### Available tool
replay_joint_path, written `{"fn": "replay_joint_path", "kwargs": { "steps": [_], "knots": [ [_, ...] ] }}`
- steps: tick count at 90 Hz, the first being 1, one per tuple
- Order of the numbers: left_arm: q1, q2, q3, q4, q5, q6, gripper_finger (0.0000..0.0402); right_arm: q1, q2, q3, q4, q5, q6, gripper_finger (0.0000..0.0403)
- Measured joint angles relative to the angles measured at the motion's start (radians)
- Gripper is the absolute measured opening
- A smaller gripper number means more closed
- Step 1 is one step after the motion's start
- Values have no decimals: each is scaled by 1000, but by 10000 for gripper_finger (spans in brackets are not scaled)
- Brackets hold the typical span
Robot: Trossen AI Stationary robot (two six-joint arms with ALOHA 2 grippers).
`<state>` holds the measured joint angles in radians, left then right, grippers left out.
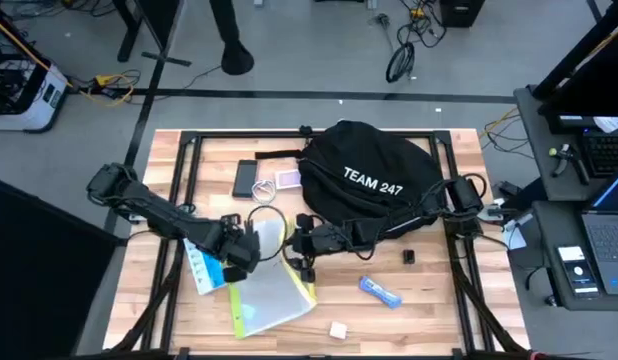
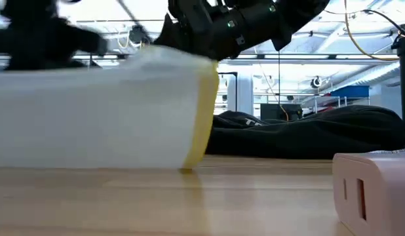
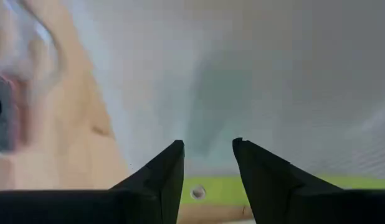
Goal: Unpack backpack
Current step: Remove the earphones from the green zip bag
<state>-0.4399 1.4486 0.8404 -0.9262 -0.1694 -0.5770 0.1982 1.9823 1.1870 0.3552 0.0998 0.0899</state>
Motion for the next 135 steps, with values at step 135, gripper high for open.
{"fn": "replay_joint_path", "kwargs": {
  "steps": [135],
  "knots": [
    [129,70,-276,775,95,301,134,15,31,-8,-385,3,97,186]
  ]
}}
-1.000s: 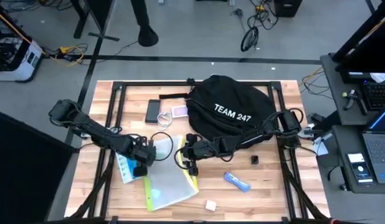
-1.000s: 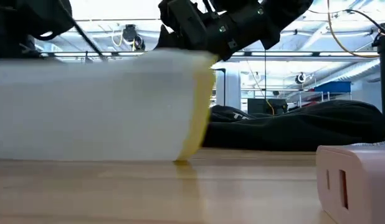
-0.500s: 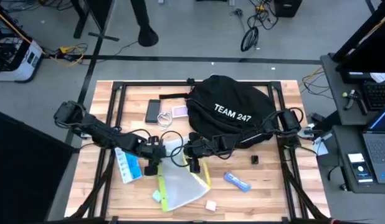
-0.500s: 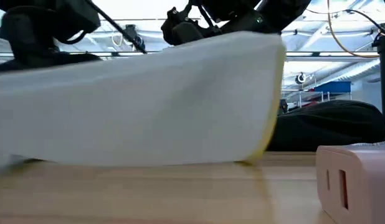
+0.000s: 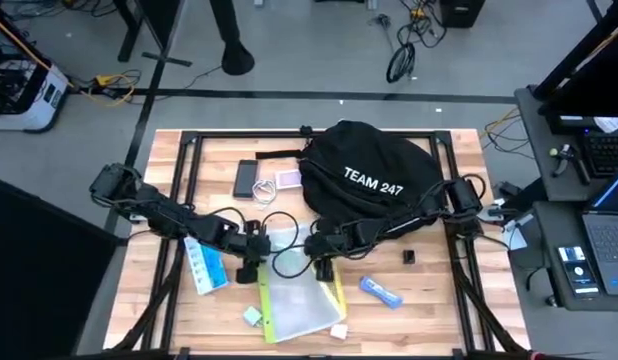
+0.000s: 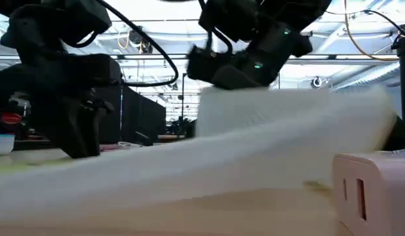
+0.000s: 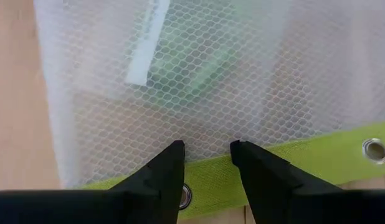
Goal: Unpack backpack
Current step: Remove the earphones from the green zip bag
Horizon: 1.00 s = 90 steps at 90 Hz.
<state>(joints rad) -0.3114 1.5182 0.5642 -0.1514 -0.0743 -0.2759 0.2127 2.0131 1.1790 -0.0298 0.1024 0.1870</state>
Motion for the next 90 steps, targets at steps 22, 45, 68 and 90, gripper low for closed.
{"fn": "replay_joint_path", "kwargs": {
  "steps": [22,45,68,90],
  "knots": [
    [3,0,0,7,0,-5,134,-3,74,0,164,2,15,186],
    [3,0,0,8,1,-6,134,-14,65,81,248,9,-57,186],
    [4,0,0,8,5,-6,134,-47,142,92,249,-1,-24,186],
    [4,0,1,-4,13,-7,134,-52,200,100,235,-1,23,186]
  ]
}}
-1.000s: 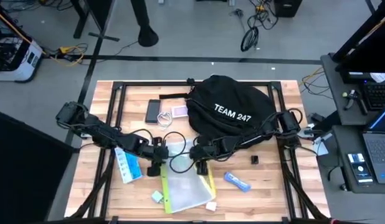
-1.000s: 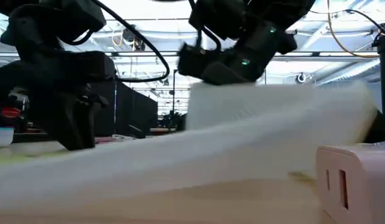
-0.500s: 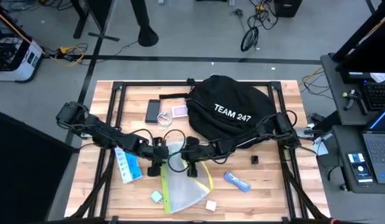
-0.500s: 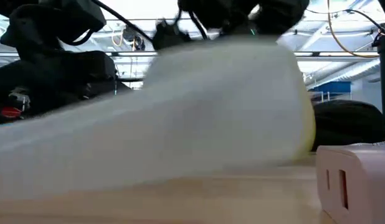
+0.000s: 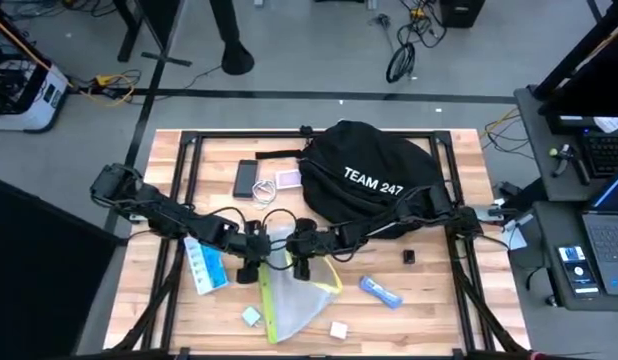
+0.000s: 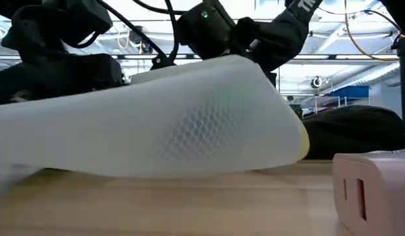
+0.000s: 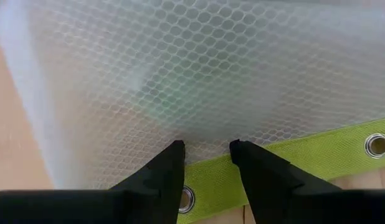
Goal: Unpack backpack
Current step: Remove the earphones from the green zip bag
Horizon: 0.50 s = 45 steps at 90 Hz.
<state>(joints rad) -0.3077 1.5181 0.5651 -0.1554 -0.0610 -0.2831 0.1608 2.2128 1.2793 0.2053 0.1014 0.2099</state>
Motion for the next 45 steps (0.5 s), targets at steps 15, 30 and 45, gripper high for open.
{"fn": "replay_joint_path", "kwargs": {
  "steps": [15,30,45],
  "knots": [
    [0,-1,2,-22,2,-20,134,38,-29,5,-249,-6,-6,186],
    [0,-1,2,-25,3,-44,134,72,-89,3,-428,-8,-20,186],
    [0,-1,2,-35,3,-49,134,90,-168,-4,-671,-37,-1,186]
  ]
}}
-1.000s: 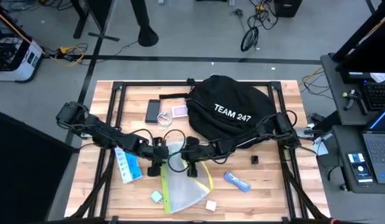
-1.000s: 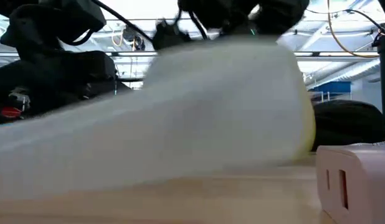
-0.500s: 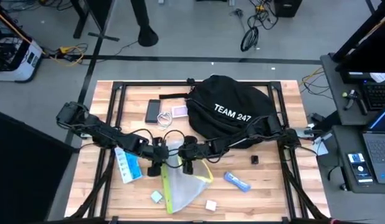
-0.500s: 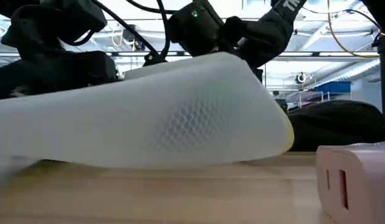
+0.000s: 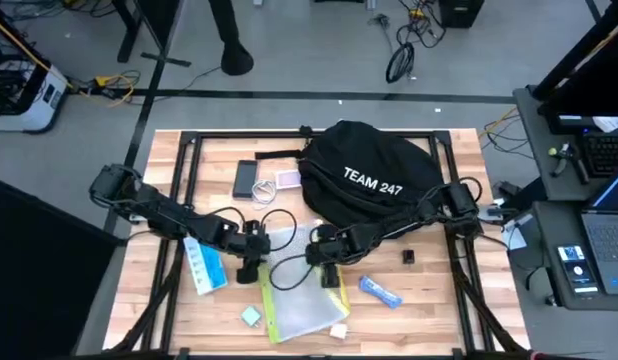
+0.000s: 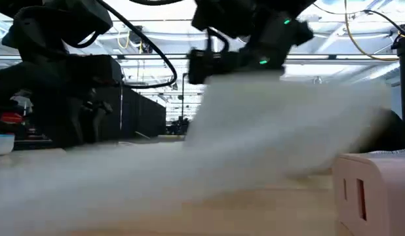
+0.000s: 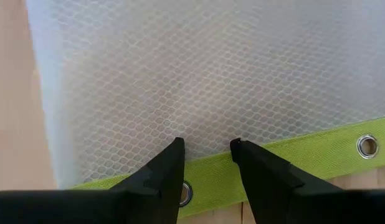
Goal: Unpack backpack
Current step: Remove the earphones from the green zip bag, then put the earphones into the green zip bag
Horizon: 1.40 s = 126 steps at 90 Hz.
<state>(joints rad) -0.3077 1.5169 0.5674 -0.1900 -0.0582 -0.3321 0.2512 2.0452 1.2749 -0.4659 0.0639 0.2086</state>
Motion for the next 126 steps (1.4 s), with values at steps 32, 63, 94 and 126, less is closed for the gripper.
{"fn": "replay_joint_path", "kwargs": {
  "steps": [32,63,94,126],
  "knots": [
    [-21,-3,-7,-22,-8,-3,134,7,-130,-12,-478,15,95,186],
    [2,-96,120,-103,8,86,134,7,-323,-8,-412,21,379,186],
    [81,-113,250,-106,-10,164,134,141,-533,-20,-344,115,408,186],
    [201,-115,328,13,2,-5,134,196,-773,-268,12,217,40,186]
  ]
}}
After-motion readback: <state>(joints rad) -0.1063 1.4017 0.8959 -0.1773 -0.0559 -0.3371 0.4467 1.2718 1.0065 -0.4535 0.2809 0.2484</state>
